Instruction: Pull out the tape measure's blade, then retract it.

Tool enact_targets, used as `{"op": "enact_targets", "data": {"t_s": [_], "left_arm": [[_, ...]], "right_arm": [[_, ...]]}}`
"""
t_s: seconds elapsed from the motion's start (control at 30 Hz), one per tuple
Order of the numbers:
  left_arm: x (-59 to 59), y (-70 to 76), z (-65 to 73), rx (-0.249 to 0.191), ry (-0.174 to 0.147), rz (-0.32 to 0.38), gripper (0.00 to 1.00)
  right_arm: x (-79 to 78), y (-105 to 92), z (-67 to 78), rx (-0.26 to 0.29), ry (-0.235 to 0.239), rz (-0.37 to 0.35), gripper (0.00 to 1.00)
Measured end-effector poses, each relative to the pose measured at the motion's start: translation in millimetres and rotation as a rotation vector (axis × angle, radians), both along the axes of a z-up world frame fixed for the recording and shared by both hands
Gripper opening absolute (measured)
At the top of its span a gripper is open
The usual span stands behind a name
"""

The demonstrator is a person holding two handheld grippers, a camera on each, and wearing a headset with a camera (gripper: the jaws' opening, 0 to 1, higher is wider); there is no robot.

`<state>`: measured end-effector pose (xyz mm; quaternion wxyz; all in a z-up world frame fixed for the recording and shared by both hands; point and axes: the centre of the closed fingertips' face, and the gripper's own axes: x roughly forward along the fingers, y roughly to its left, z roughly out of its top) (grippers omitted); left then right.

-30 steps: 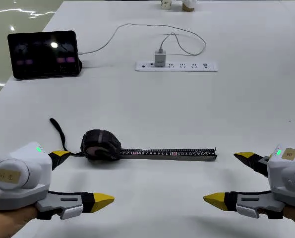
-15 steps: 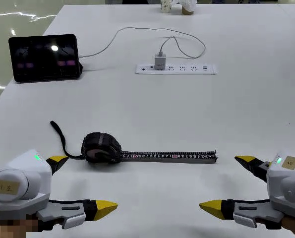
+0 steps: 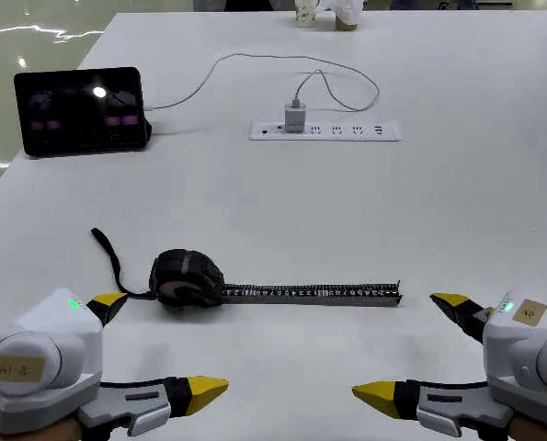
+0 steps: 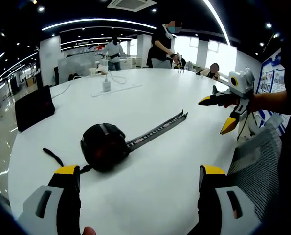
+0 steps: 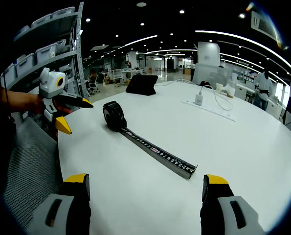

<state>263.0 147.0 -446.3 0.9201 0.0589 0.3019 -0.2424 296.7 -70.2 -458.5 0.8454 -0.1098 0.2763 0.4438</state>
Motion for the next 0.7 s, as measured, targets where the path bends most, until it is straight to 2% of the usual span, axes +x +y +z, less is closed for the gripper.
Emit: {"op": "enact_targets", "data": {"t_s": [0.2, 0.57, 0.7], "left_arm": [[1.1, -2.8, 1.6, 0.0, -0.006, 0.025, 0.99], [-3.2, -8.5, 3.4, -0.002, -0.015, 0.075, 0.99], [-4.4, -9.9, 2.7, -0.007, -0.008, 0.09, 0.99]], "right_arm": [[-4.4, 3.8, 1.9, -0.004, 0.002, -0.013, 0.98], [-6.9, 5.9, 12.1, 0.025, -0.005, -0.065, 0.99], [-9.5, 8.7, 13.3, 0.024, -0.004, -0.069, 0.99]]}}
